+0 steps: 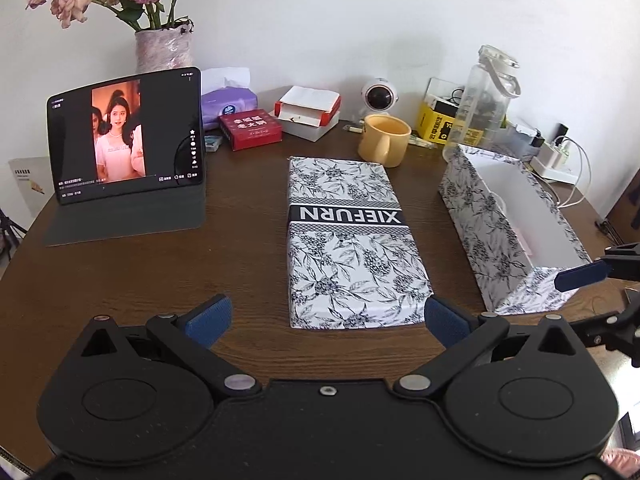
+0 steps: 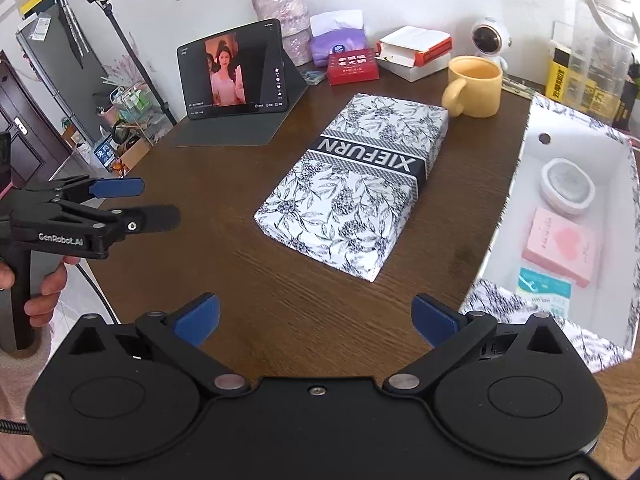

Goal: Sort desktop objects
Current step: 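Move both grippers toward the XIEFURN floral lid on the table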

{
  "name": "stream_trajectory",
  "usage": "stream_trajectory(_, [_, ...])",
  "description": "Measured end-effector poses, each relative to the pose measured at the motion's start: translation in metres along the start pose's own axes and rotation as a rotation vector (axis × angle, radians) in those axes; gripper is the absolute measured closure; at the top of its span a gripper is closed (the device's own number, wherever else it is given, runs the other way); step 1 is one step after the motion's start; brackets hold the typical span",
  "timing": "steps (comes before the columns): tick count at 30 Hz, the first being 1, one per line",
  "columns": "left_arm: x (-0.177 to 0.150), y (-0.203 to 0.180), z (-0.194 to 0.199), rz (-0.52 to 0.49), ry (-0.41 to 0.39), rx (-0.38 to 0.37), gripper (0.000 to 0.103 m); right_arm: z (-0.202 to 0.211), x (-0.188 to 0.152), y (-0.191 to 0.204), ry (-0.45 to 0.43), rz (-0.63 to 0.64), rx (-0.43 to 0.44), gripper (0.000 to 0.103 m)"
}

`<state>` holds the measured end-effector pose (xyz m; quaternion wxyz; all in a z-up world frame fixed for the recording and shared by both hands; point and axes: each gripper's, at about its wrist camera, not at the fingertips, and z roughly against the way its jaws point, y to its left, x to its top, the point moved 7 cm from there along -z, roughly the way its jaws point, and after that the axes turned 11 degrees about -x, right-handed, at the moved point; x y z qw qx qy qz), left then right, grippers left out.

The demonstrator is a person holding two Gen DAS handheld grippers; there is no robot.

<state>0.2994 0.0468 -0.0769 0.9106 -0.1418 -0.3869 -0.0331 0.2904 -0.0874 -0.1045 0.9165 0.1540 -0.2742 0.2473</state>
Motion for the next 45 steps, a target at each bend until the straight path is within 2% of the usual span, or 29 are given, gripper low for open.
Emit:
stream_trajectory(6, [0.009, 0.011, -0.028, -0.035, 0.026, 0.042, 0.000, -0.020, 0.018, 0.007, -0.017, 0.041, -0.007, 0.000])
stream_trajectory(12, [0.014, 0.030, -0.066, 0.006, 0.064, 0.103, 0.000, -0.052, 0.030, 0.012, -0.045, 0.085, -0.062, 0.000])
stream_trajectory(19, [0.019, 0.026, -0.113, -0.021, 0.124, 0.153, 0.000, -0.092, 0.038, 0.009, -0.031, 0.019, -0.065, 0.000])
stream_trajectory(27, [0.025, 0.029, -0.161, -0.019, 0.156, 0.105, 0.000, -0.138, 0.048, -0.006, -0.009, -0.044, -0.088, 0.000])
stream_trajectory(35, [0.028, 0.033, -0.190, 0.075, 0.171, 0.047, 0.000, -0.173, 0.051, -0.019, 0.005, -0.128, -0.087, 0.000])
stream_trajectory(41, [0.025, 0.031, -0.201, 0.121, 0.168, -0.005, 0.000, -0.187, 0.047, -0.023, 0.015, -0.202, -0.048, 0.000])
stream_trajectory(45, [0.020, 0.033, -0.207, 0.212, 0.180, -0.056, 0.000, -0.194, 0.046, -0.026, 0.016, -0.238, -0.023, 0.000])
